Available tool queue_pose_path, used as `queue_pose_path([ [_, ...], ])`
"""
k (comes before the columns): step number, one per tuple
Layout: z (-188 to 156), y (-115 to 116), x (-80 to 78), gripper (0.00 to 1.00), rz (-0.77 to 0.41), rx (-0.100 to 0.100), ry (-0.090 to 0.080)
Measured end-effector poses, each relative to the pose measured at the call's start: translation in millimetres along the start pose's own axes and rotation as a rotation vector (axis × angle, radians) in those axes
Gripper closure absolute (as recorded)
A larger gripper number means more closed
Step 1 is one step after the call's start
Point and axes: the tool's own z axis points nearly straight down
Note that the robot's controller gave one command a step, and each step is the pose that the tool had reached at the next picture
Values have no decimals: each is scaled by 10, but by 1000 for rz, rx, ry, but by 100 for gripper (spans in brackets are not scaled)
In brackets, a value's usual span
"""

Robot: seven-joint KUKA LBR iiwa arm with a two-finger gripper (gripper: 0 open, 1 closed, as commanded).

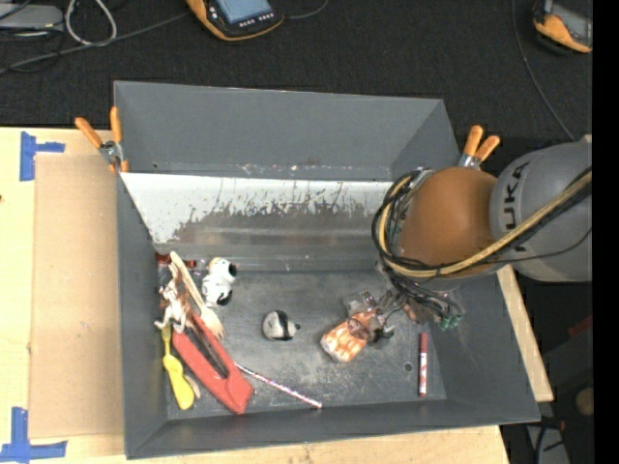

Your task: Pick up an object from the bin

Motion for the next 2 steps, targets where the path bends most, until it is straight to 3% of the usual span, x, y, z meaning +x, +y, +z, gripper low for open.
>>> queue_pose_path([
  [1, -588, -18, 57, 100, 13, -5, 6],
  [2, -991, -234, -115, 100, -29, -5, 3],
])
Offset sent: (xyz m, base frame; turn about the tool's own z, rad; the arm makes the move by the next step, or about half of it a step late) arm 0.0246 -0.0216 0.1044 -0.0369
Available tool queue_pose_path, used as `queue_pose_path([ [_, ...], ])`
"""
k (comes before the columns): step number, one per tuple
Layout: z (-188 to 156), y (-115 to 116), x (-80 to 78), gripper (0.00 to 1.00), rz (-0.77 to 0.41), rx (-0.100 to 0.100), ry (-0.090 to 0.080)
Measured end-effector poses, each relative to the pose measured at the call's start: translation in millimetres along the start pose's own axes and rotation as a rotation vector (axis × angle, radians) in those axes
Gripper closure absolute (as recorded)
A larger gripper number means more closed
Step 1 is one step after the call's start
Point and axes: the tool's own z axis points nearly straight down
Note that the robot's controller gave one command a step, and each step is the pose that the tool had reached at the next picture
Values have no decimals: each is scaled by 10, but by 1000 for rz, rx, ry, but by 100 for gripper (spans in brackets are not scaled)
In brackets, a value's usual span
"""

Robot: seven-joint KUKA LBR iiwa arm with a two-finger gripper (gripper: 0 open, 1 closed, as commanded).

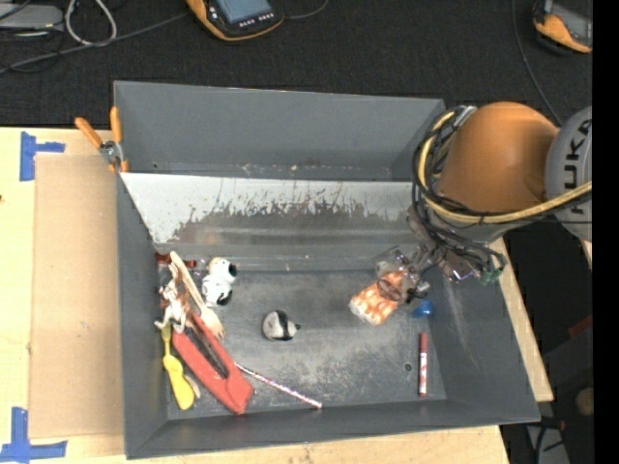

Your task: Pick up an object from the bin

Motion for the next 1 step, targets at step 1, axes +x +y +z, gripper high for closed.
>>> queue_pose_path([
  [1, -788, 72, 2, 100, -2, -2, 3],
])
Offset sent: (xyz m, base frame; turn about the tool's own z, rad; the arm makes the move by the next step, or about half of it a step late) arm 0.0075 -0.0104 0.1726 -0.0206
